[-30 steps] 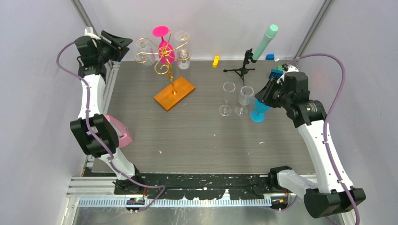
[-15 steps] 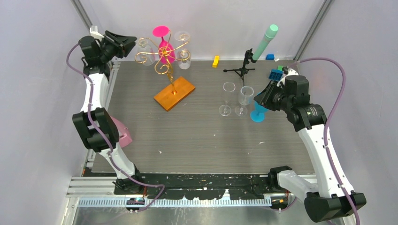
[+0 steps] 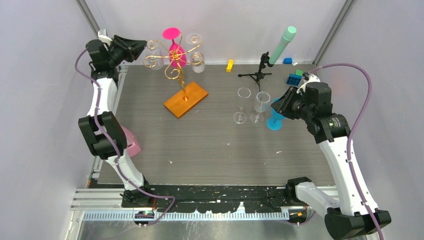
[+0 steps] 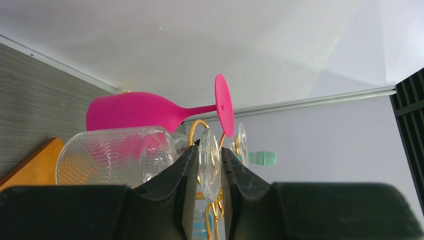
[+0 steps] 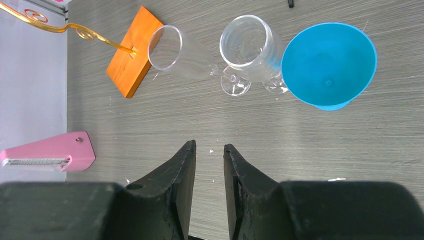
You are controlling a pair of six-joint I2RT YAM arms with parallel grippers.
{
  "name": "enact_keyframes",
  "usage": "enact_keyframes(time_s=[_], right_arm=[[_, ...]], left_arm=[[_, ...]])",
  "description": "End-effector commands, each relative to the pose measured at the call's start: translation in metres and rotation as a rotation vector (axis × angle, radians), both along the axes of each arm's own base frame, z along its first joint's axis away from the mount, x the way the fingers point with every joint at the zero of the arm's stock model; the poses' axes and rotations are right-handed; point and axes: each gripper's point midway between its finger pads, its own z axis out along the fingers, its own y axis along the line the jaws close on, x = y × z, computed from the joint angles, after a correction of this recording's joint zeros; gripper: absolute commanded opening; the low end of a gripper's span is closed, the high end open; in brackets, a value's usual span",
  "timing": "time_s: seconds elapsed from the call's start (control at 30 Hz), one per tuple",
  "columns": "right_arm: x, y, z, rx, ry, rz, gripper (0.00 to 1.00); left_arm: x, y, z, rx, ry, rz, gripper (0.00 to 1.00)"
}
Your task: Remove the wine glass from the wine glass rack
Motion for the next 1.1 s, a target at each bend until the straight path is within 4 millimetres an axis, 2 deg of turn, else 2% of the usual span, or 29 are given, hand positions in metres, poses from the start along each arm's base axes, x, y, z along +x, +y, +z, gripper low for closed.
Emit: enact_keyframes(time_s=[0.0,0.63,0.8,0.87,0.9,1.07], right_arm=[[0.001,0.001,0.012,0.023,-0.050,0.000,0.33],[-0.002,0.002,0.011,0.028,-0.054,0.006,0.33],[-0.003,0.001,0.008,0.023,-0.045,0.006,0.33],[-0.003,0.001,0.008,0.022,-0.047,0.006,0.33],[-0.003,0.001,0.009,0.021,-0.049,0.005,0.33],[-0.003,0.000,0.009,0.019,-0.052,0.002,0.33]], left_arm=[[-0.010,-0.010,0.020,-0.001,-0.060,-0.056,0.26],[-0.011,-0.021,0.008,0.020,0.000,-0.106,0.22],[-0.011,-0.023,0.005,0.061,0.022,-0.098,0.13],[-0.011,-0.023,0.007,0.064,0.019,-0.095,0.02],[-0.010,-0.023,0.008,0.063,0.018,-0.091,0.00],[-0.012,-0.020,0.026,0.044,-0.029,-0.055,0.00]])
